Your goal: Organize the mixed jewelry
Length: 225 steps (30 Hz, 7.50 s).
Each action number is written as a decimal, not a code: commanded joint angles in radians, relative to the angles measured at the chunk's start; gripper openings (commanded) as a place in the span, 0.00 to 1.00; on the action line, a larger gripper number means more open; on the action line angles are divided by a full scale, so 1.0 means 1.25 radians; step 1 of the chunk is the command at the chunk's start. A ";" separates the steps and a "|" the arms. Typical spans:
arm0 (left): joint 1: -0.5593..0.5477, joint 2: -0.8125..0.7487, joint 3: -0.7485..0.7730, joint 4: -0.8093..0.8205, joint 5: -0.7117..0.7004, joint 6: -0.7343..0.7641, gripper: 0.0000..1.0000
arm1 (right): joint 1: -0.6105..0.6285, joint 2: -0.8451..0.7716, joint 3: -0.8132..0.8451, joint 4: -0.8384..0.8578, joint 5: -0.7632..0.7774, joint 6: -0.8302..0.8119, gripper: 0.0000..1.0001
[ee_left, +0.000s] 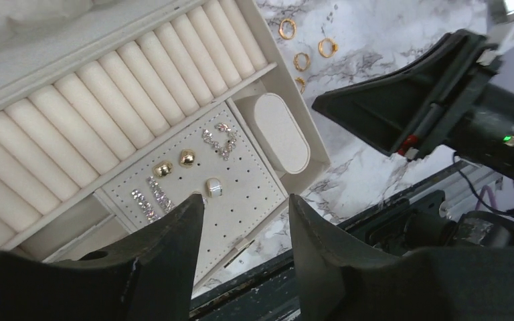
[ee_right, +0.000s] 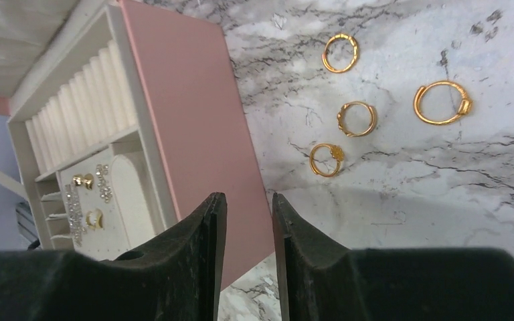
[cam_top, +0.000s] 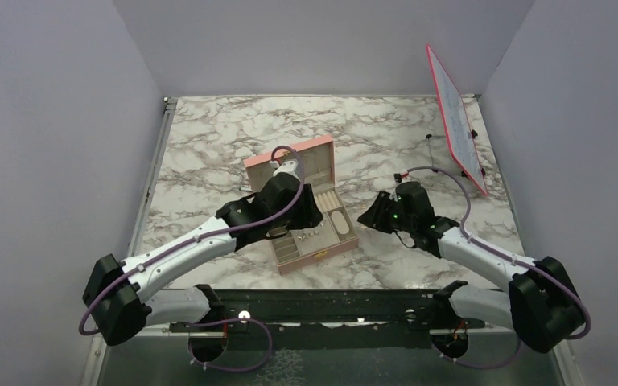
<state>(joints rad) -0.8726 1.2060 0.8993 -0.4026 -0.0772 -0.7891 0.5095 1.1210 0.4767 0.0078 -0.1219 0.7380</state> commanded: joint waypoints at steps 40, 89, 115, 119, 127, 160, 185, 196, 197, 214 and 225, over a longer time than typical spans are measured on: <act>-0.003 -0.049 -0.066 0.281 -0.040 0.068 0.78 | 0.040 0.263 0.253 -0.319 0.501 -0.039 0.43; -0.003 0.099 -0.004 0.316 0.096 -0.086 0.95 | -0.026 0.109 0.116 -0.053 0.250 -0.183 0.01; -0.003 0.245 0.057 0.539 0.148 -0.181 0.40 | -0.026 -0.192 0.074 0.020 -0.061 -0.151 0.01; -0.003 0.240 0.049 0.541 0.131 -0.186 0.36 | -0.026 -0.188 0.069 0.029 -0.064 -0.150 0.01; -0.003 0.246 0.051 0.537 0.139 -0.176 0.06 | -0.026 -0.194 0.065 0.034 -0.054 -0.140 0.01; -0.002 0.054 0.072 0.557 0.273 -0.241 0.00 | -0.026 -0.442 0.008 0.160 -0.019 0.328 0.69; 0.032 0.020 0.024 0.717 0.335 -0.388 0.00 | -0.026 -0.377 -0.015 0.502 -0.186 0.519 0.27; 0.033 0.019 0.007 0.725 0.333 -0.392 0.00 | -0.026 -0.358 0.000 0.488 -0.174 0.516 0.21; 0.033 0.018 0.006 0.725 0.333 -0.392 0.00 | -0.026 -0.358 0.000 0.486 -0.173 0.516 0.19; 0.052 -0.036 -0.077 0.684 0.253 -0.331 0.43 | -0.026 -0.369 0.081 0.211 -0.134 0.331 0.01; 0.072 -0.214 -0.087 0.298 -0.089 -0.090 0.77 | -0.024 -0.198 0.191 -0.034 -0.037 0.027 0.01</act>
<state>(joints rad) -0.7868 1.0210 0.7719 0.1982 0.0528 -1.0664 0.4778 0.7895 0.6571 0.1322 -0.2623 0.9623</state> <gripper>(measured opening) 0.733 0.031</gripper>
